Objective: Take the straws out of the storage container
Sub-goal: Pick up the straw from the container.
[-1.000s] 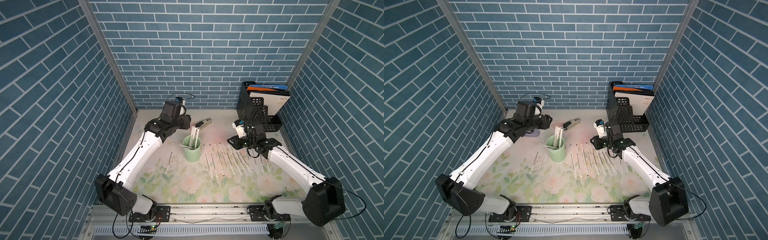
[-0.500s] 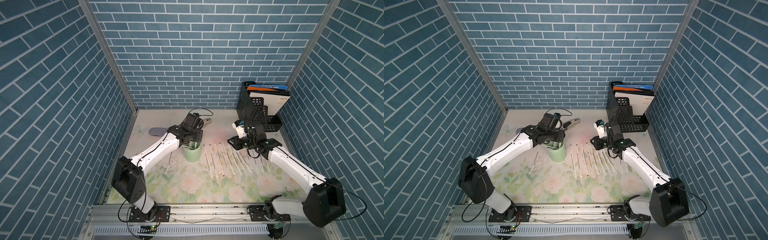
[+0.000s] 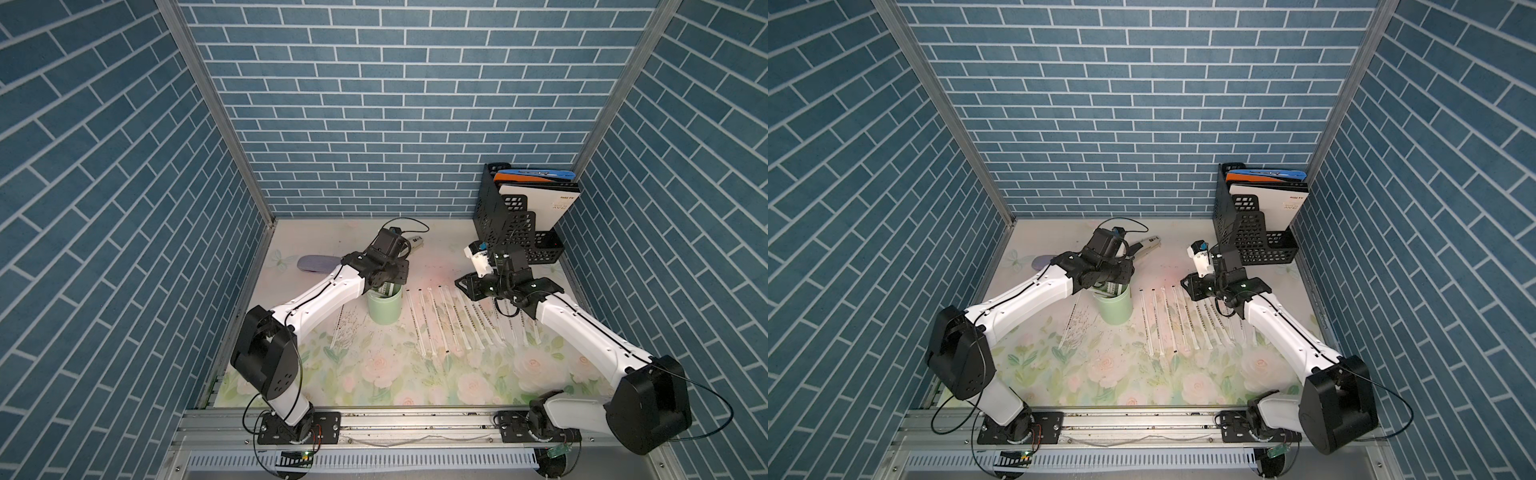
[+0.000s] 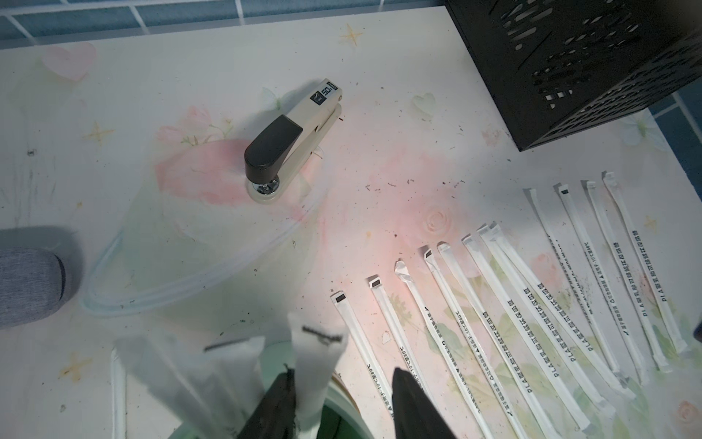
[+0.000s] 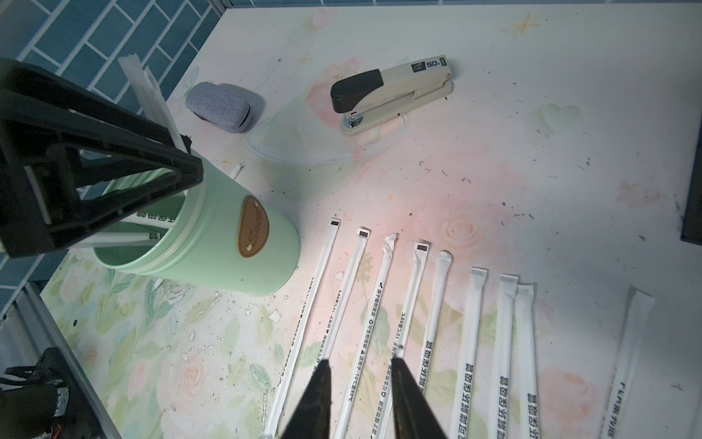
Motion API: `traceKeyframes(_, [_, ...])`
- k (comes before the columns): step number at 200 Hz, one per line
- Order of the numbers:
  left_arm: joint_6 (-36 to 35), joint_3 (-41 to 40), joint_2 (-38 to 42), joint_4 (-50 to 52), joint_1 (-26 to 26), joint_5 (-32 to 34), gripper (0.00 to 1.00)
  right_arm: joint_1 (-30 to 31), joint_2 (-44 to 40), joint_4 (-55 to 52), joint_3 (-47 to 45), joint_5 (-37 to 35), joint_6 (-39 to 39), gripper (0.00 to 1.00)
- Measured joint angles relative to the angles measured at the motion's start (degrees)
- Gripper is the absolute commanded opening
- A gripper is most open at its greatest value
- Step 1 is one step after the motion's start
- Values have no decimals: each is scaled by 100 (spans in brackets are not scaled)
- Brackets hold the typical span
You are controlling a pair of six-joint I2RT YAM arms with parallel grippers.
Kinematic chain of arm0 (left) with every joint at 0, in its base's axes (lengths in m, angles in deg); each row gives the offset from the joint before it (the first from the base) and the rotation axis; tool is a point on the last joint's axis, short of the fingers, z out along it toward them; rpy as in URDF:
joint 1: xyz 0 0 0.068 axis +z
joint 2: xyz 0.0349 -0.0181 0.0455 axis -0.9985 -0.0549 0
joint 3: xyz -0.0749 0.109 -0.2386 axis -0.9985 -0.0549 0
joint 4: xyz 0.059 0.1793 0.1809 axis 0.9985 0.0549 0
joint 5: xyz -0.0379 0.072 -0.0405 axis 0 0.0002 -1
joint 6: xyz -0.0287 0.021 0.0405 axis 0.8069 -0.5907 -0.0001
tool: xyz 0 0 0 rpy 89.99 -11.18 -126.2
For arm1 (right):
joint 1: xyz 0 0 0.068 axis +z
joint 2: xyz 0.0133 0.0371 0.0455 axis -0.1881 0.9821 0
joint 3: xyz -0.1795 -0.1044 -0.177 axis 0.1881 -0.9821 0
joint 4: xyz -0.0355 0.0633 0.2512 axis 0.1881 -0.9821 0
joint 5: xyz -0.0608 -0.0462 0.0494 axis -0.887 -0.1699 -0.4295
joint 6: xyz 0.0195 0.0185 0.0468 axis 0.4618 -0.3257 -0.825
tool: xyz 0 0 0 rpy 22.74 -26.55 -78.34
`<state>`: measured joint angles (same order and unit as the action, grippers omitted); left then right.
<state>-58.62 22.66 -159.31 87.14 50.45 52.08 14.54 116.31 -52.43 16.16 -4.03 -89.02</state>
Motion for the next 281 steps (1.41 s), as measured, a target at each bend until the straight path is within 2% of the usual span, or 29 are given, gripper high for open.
traceKeyframes(166, [-2, 2, 111, 129, -11, 114, 14, 0, 2, 7, 0, 39, -85, 28])
traceKeyframes(225, [-7, 210, 396, 367, -15, 234, 11, 0, 2, 7, 0, 72, -109, 28])
traceKeyframes(281, [-83, 828, 671, 848, -20, 337, 10, 0, 2, 9, 0, 136, -149, 28])
